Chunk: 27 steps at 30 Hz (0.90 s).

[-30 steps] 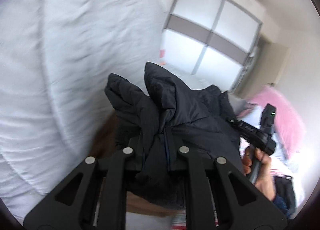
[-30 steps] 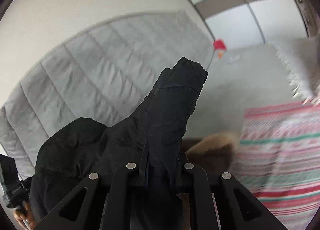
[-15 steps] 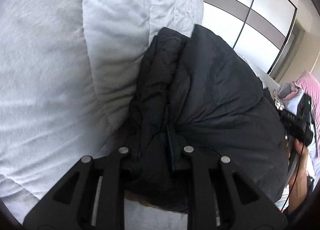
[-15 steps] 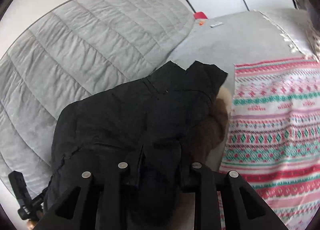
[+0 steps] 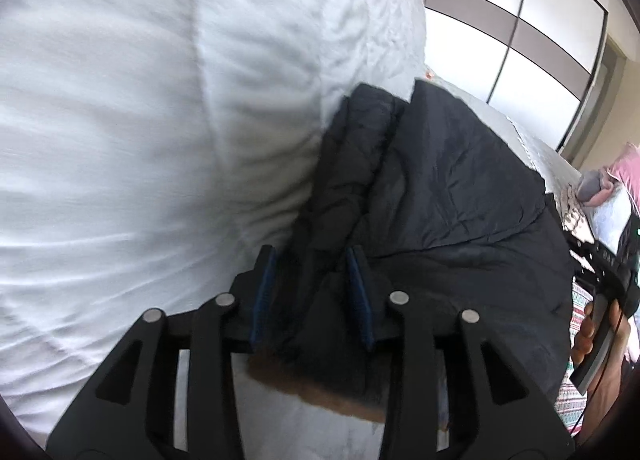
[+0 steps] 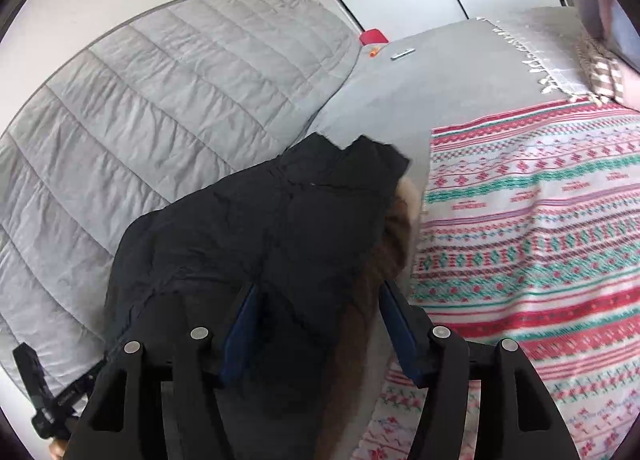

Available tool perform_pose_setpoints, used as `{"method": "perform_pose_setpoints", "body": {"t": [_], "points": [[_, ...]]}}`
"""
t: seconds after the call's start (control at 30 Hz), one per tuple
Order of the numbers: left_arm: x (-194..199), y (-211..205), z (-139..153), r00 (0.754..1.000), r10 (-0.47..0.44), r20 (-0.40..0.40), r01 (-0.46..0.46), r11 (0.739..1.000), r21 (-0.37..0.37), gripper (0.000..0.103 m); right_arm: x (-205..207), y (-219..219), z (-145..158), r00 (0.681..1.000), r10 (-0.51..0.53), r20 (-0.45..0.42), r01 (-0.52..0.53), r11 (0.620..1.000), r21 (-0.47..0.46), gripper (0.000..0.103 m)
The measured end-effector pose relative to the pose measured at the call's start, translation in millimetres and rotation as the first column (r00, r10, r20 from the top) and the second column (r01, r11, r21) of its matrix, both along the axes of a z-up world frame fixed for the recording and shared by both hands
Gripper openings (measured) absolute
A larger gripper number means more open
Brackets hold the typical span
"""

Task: Fold large clothes
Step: 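Lift the jacket bundle with both tools and carry it toward the grey headboard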

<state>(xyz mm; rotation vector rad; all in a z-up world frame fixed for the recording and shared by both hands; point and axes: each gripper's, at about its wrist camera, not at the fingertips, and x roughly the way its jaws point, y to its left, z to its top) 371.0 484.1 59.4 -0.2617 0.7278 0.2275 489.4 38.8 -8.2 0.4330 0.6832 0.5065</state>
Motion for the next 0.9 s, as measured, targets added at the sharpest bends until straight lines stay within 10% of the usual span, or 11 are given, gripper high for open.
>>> {"method": "perform_pose_setpoints", "body": {"t": [0.17,0.33,0.53,0.9], "points": [[-36.8,-6.8,36.3,0.994,0.027,0.105,-0.032,0.998,0.051,0.038,-43.6,-8.4,24.3,0.986,-0.017,0.166,0.033,0.995,-0.095,0.062],[-29.0,-59.5,40.5,0.984,-0.153,0.094,0.137,0.978,0.157,0.038,-88.0,47.3,54.5,0.942,0.182,0.283,-0.135,0.975,-0.178,0.062],[5.7,-61.5,-8.4,0.997,-0.065,-0.045,0.071,0.985,0.160,0.016,-87.0,137.2,38.6,0.922,0.336,0.193,-0.251,0.898,-0.362,0.061],[18.8,-44.3,-43.6,0.997,-0.034,-0.074,0.047,0.982,0.180,0.015,-75.6,184.9,5.4,0.919,0.371,0.129,-0.269,0.833,-0.483,0.062]]}}
